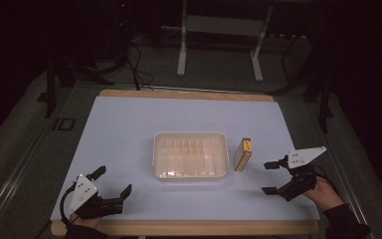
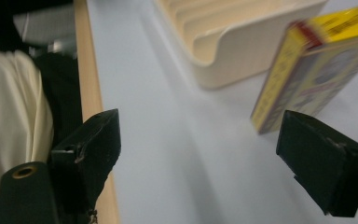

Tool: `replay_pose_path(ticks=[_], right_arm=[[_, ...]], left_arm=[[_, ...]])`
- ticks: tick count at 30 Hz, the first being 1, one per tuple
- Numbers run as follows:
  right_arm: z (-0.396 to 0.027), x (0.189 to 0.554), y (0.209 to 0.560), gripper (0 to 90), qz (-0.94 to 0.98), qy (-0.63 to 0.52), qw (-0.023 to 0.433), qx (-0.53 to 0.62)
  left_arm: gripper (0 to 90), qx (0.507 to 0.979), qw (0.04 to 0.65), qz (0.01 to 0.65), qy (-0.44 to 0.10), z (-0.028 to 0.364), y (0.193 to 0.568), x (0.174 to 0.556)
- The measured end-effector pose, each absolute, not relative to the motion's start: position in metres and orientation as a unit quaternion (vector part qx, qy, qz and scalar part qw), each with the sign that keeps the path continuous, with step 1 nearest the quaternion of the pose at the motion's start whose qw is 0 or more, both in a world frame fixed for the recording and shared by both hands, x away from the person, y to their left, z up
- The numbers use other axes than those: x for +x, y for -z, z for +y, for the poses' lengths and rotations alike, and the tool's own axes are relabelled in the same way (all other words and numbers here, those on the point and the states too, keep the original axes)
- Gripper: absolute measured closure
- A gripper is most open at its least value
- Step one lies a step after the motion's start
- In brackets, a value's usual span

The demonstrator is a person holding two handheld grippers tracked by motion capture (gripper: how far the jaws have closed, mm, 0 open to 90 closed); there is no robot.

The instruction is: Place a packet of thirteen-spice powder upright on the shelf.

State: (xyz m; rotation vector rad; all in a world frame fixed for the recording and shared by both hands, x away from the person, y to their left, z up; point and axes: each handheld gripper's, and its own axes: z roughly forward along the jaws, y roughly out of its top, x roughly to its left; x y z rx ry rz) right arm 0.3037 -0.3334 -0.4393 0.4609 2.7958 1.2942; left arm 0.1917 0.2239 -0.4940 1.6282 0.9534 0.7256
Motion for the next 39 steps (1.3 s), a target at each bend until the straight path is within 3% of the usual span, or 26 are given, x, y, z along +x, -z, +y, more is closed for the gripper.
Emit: replay_pose_path(ticks=[19, 39], right_arm=[[-0.298, 0.311, 0.428, 14.2, 0.967, -0.238, 0.014, 0.093], [-0.261, 0.317, 0.419, 14.2, 0.992, -0.080, -0.057, 0.078]], left_arm=[[0.0, 0.686, 0.529, 0.397, -0.303, 0.223, 0.494, 0.192], [0.0, 0.684, 0.530, 0.399, -0.303, 0.225, 0.494, 0.191]])
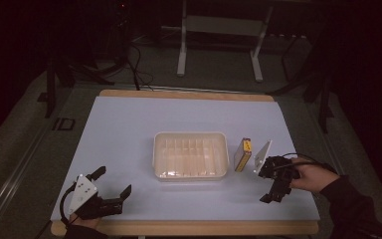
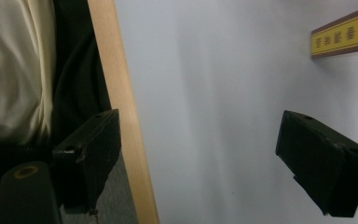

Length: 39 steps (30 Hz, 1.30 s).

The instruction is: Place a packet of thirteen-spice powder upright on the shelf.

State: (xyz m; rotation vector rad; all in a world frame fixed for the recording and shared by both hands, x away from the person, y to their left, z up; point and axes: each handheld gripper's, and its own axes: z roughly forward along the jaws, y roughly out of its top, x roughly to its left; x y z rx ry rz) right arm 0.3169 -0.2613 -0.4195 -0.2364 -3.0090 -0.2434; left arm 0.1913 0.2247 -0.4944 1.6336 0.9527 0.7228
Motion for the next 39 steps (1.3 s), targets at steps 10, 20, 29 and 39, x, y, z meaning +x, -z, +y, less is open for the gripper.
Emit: replay_pose_path(ticks=[10, 20, 29, 39], right_arm=[[-0.249, 0.316, 0.411, 14.1, -0.994, 0.061, 0.063, -0.063], [-0.237, 0.317, 0.396, 12.8, -0.995, 0.069, 0.056, -0.046], [-0.227, 0.318, 0.381, 12.9, -0.996, 0.072, 0.052, -0.018], [-0.223, 0.327, 0.362, 13.9, -0.997, 0.077, 0.027, 0.006]], left_arm=[[0.0, 0.684, 0.530, 0.399, -0.302, 0.225, 0.495, 0.191], [0.0, 0.686, 0.527, 0.401, -0.301, 0.227, 0.495, 0.188], [0.0, 0.682, 0.527, 0.405, -0.306, 0.230, 0.495, 0.183], [0.0, 0.681, 0.524, 0.410, -0.307, 0.233, 0.495, 0.179]])
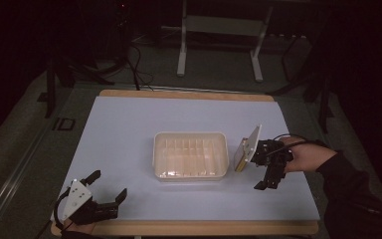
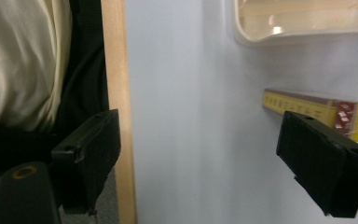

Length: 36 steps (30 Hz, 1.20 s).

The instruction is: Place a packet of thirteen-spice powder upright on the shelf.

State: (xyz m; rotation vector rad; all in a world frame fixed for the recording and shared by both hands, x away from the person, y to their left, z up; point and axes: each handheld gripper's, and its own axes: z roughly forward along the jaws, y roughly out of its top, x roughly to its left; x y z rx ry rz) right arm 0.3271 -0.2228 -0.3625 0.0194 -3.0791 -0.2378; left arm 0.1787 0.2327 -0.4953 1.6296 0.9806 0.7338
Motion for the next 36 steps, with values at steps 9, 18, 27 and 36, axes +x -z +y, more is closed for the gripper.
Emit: replay_pose_path(ticks=[9, 18, 27, 36], right_arm=[[-0.219, 0.341, 0.353, 14.2, -0.997, 0.079, -0.015, -0.013], [-0.217, 0.363, 0.347, 14.1, -0.994, 0.095, -0.030, -0.050], [-0.218, 0.383, 0.353, 16.7, -0.995, 0.084, -0.044, -0.029], [-0.218, 0.402, 0.366, 17.8, -0.996, 0.080, -0.042, -0.025]], left_arm=[[0.0, 0.679, 0.525, 0.411, -0.306, 0.234, 0.495, 0.178], [0.0, 0.678, 0.528, 0.412, -0.304, 0.234, 0.495, 0.178], [0.0, 0.678, 0.528, 0.412, -0.303, 0.234, 0.495, 0.178], [0.0, 0.680, 0.527, 0.411, -0.301, 0.233, 0.496, 0.179]])
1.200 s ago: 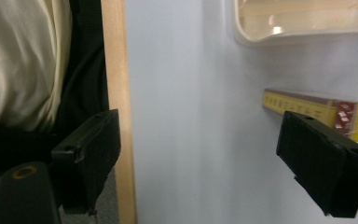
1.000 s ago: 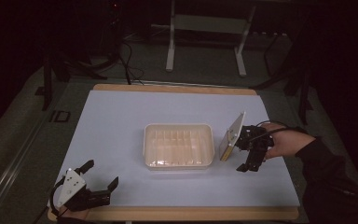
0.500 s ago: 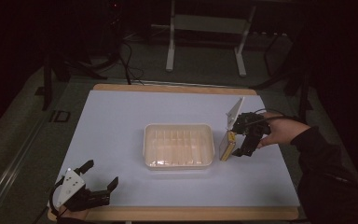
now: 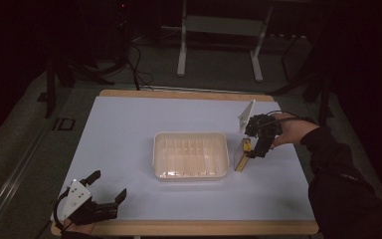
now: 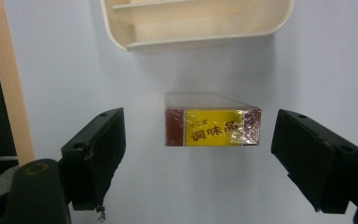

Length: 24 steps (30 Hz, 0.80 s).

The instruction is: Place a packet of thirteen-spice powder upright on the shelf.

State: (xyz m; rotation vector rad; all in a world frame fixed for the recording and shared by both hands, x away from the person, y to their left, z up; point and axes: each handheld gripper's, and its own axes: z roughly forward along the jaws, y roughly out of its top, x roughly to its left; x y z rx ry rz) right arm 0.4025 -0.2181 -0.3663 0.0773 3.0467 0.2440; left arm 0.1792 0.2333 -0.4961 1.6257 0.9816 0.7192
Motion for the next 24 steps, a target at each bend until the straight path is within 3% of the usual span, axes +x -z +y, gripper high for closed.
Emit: replay_pose_path(ticks=[24], right_arm=[[-0.214, 0.421, 0.403, 24.6, 0.998, -0.052, 0.005, 0.035]], left_arm=[[0.0, 0.683, 0.525, 0.409, -0.302, 0.233, 0.496, 0.179]])
